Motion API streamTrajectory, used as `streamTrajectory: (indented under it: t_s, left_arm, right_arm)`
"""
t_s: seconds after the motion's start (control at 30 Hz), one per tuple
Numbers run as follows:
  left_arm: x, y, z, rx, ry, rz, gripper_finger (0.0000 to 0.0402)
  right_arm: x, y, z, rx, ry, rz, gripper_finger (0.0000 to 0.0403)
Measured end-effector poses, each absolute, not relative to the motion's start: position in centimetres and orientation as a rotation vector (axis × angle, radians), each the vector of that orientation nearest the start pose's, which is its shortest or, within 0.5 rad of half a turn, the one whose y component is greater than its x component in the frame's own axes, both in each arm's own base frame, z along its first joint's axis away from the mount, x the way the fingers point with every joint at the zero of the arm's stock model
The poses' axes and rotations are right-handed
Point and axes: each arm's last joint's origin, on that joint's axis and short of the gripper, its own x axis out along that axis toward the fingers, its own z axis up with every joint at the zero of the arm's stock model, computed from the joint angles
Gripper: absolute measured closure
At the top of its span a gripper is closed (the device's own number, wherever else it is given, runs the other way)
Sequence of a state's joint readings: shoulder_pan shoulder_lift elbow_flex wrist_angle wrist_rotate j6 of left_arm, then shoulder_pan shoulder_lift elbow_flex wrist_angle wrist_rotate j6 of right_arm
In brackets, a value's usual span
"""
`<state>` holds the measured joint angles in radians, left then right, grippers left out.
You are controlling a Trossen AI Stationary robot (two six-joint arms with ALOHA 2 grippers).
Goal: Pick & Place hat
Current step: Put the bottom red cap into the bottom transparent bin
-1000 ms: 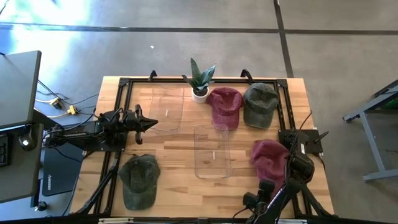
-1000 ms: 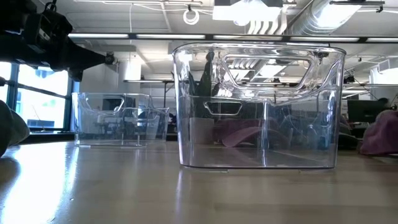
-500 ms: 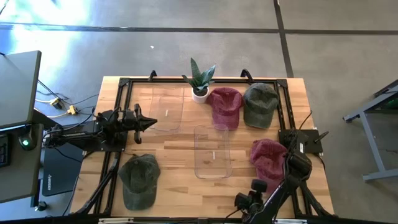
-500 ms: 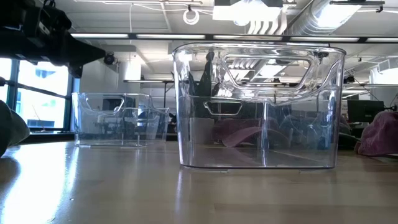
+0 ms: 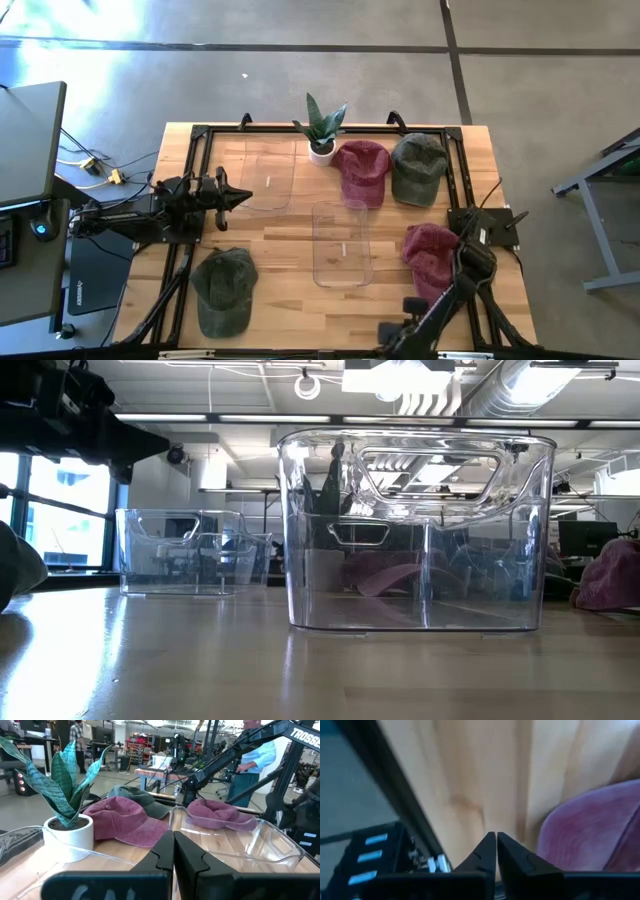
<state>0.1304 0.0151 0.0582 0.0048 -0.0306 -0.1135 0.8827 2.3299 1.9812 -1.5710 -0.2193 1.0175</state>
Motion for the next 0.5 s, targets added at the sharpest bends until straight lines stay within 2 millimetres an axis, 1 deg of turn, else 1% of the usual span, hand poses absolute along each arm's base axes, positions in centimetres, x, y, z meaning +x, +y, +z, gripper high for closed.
streamTrajectory:
  t_s: [0.07, 0.13, 0.23, 0.37, 0.43, 0.5]
  left_arm:
    - [9.4, 1.3, 18.3, -0.111, -0.056, 0.156, 0.0402]
    - [9.4, 1.3, 18.2, -0.111, -0.052, 0.148, 0.0402]
    - [9.4, 1.3, 18.2, -0.111, -0.050, 0.137, 0.0402]
    - [9.4, 1.3, 18.2, -0.111, -0.050, 0.137, 0.0402]
    - [9.4, 1.3, 18.2, -0.111, -0.050, 0.137, 0.0402]
    - [9.4, 1.3, 18.2, -0.111, -0.050, 0.137, 0.0402]
  right_arm:
    - [25.2, 33.5, 17.8, 0.001, 1.957, -0.251, 0.0359]
    - [24.1, 34.3, 17.8, -0.020, 1.945, -0.257, 0.0323]
    - [22.2, 35.6, 17.7, -0.098, 1.877, -0.261, 0.0257]
    - [19.7, 36.8, 17.4, -0.244, 1.796, -0.211, 0.0168]
    - [18.4, 37.0, 16.7, -0.310, 1.787, -0.214, 0.0139]
    - [17.2, 36.8, 15.6, -0.376, 1.794, -0.237, 0.0126]
